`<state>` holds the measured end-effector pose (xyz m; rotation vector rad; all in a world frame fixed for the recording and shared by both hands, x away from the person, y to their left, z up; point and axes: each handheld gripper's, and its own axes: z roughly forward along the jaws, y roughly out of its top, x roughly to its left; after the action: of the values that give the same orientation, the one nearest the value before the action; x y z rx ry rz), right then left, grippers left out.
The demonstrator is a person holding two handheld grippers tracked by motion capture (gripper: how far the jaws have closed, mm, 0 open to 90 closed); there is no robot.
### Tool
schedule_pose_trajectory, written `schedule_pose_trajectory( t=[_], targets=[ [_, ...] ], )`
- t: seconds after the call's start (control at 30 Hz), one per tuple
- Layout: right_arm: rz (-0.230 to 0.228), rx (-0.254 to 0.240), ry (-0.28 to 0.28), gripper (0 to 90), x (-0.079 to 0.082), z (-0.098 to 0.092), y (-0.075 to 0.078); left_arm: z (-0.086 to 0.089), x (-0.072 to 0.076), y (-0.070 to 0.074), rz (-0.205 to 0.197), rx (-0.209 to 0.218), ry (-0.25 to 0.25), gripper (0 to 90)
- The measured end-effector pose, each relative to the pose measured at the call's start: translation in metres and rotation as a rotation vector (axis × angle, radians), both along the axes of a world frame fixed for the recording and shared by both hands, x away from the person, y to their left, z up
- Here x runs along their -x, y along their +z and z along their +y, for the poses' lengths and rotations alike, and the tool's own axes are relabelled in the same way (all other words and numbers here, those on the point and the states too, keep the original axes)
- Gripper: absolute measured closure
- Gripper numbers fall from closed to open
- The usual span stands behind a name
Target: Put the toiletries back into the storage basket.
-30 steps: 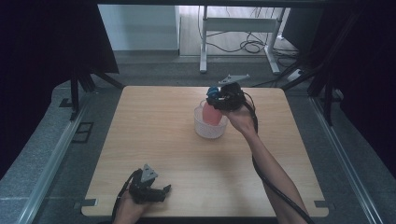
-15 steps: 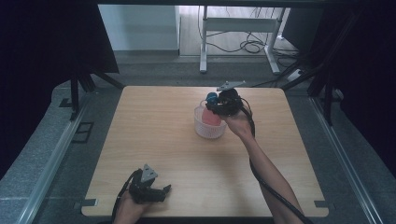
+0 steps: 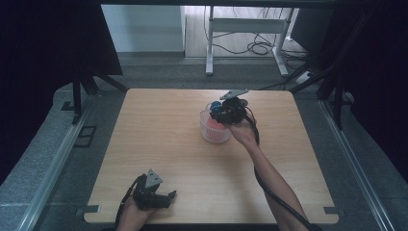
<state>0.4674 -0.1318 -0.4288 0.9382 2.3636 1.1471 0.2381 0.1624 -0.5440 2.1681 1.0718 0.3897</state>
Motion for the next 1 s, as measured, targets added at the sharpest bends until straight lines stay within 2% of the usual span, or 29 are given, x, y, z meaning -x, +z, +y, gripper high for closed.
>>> schedule_pose_trajectory(
  t=[0.17, 0.43, 0.6, 0.83, 1.0],
  targets=[
    [0.014, 0.001, -0.003, 52.6, -0.001, -0.001, -0.005, 0.000, 0.000, 0.000, 0.001, -0.001, 0.000, 11.1],
    [0.052, -0.049, -0.030, 51.7, -0.003, -0.010, -0.008, 0.000, 0.000, 0.000, 0.001, -0.003, -0.001, 11.1],
    [0.063, -0.060, -0.016, 49.1, -0.003, -0.012, -0.008, 0.000, 0.000, 0.000, 0.001, -0.001, 0.000, 11.1],
    [0.047, -0.069, -0.006, 43.2, -0.002, -0.014, -0.006, 0.000, 0.000, 0.000, 0.001, -0.001, 0.000, 11.1],
    [0.017, -0.063, 0.007, 36.7, 0.001, -0.013, -0.004, 0.000, 0.000, 0.000, 0.000, 0.000, 0.000, 11.1]
  ],
)
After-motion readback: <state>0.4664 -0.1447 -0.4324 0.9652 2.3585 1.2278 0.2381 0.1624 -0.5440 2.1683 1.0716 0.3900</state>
